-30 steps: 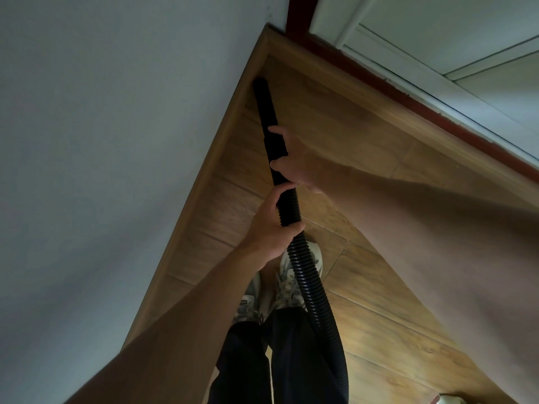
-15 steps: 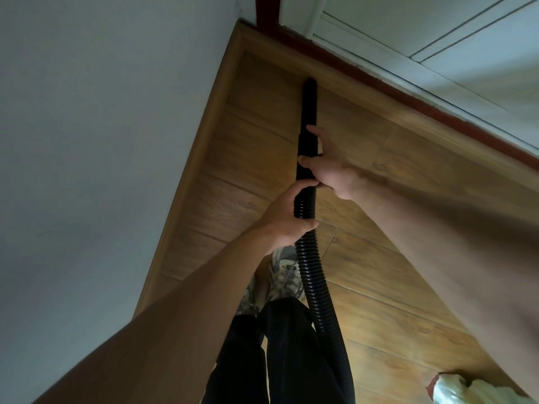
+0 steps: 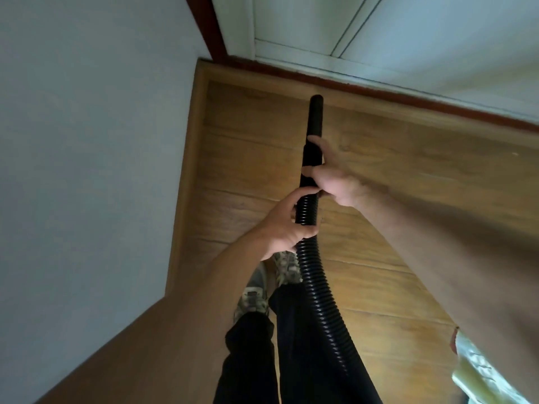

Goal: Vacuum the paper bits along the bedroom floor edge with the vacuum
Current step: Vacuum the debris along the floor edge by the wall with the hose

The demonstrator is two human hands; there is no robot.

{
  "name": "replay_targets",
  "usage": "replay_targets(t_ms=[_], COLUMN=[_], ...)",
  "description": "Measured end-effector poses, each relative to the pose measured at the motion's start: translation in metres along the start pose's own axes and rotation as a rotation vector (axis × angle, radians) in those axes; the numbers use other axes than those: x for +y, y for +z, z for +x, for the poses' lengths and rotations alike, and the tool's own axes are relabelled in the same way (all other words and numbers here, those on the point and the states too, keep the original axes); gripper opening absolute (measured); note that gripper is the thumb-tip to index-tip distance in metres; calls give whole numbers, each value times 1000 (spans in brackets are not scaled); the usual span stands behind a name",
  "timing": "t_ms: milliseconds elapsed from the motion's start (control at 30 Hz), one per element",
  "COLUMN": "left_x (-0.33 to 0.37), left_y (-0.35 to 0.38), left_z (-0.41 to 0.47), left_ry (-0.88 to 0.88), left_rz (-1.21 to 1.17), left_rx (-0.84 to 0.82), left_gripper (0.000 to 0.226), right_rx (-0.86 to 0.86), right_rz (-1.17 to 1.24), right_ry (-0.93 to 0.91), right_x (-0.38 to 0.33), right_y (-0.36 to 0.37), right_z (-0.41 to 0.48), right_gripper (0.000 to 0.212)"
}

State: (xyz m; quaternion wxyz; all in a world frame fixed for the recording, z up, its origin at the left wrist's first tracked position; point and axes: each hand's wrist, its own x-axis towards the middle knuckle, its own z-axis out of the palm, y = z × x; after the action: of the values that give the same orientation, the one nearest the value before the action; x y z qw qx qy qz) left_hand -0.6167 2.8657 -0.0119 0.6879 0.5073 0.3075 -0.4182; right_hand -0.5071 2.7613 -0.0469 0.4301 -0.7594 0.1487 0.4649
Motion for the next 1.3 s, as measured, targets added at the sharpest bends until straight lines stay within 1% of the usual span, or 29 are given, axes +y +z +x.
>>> replay_targets(t_ms=[233,333,500,633,733,967,1033,1100,1167,1300], left_x=[21,35,55,74,98,139,144,147,147,134], left_y=[32,53,102,154,198,320,360,406,439,532], left_z=[-47,-60,-82,-99,-108,-136,-147,-158,-164,-193], left_ry=[17,38,158,244,318,454,504,552,592,694], left_rz=[142,275,550,683,765,916,973,1057,1111,1236], left_rx=[-151,-175,-198,-238,-285,-367,-408,-462,-508,-626], left_gripper=[74,76,75,74,75,74,71,66,62,58], right_rx=[48,106,230,288,335,504,561,644,692,880], right_rz=[126,226,338,391,415,468,461,420,365,369], right_ry=[6,0,-47,-115,-170,-293,-333,-372,-402,-383], right_x=[5,11,21,23,22,27,36,51,61,108], right_y=[-39,-61,-106,-158,-203,-303,-330,-359,-377,-420], right_z=[-69,-98,-152,-202,-237,-331,-366,-410,-442,-526], right_gripper=[69,65,63,64,64,67,66,65,65,65])
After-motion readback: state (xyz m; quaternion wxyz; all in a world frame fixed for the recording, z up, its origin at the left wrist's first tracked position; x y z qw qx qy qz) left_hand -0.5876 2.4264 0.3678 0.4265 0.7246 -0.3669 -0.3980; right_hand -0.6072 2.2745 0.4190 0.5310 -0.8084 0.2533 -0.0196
